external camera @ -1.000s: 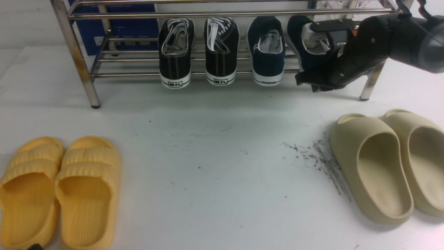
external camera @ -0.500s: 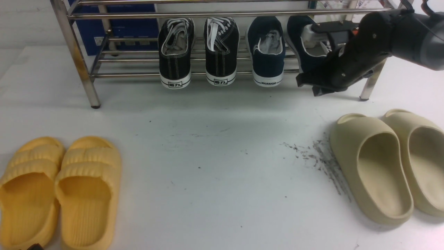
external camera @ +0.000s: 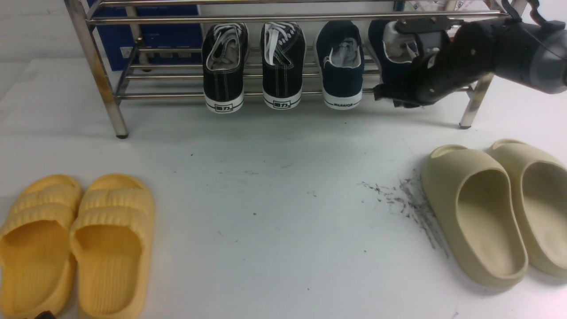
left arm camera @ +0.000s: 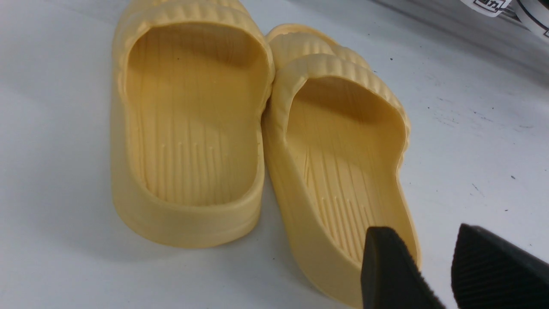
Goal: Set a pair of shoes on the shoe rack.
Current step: Use the right arm to put a shoe into the shoe rack
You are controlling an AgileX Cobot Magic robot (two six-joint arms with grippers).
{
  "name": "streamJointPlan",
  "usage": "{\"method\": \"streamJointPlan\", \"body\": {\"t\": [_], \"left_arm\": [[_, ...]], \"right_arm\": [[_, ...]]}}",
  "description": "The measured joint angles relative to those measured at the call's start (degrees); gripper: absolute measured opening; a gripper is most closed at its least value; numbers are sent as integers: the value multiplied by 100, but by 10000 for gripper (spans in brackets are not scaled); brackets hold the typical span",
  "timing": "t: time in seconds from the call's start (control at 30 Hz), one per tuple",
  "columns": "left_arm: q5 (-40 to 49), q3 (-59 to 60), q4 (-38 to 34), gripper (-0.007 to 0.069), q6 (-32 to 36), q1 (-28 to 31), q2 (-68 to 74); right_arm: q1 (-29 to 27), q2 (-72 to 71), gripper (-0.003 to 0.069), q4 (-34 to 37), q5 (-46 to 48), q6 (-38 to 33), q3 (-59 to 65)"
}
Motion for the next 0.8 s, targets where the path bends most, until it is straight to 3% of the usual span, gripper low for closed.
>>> {"method": "streamJointPlan", "body": {"t": [0.23, 0.53, 0.63, 0.8], "left_arm": [[0, 0, 0, 239, 0, 0, 0], [0, 0, 0, 239, 0, 0, 0], [0, 0, 0, 239, 0, 0, 0], [0, 0, 0, 239, 0, 0, 0]], "right_arm": [[-90, 7, 37, -34, 44, 0, 0], [-85, -479, 39, 530, 2003, -407, 0], [-85, -1093, 41, 643, 2794, -575, 42], [-85, -2315, 41, 667, 3258, -574, 737]]}}
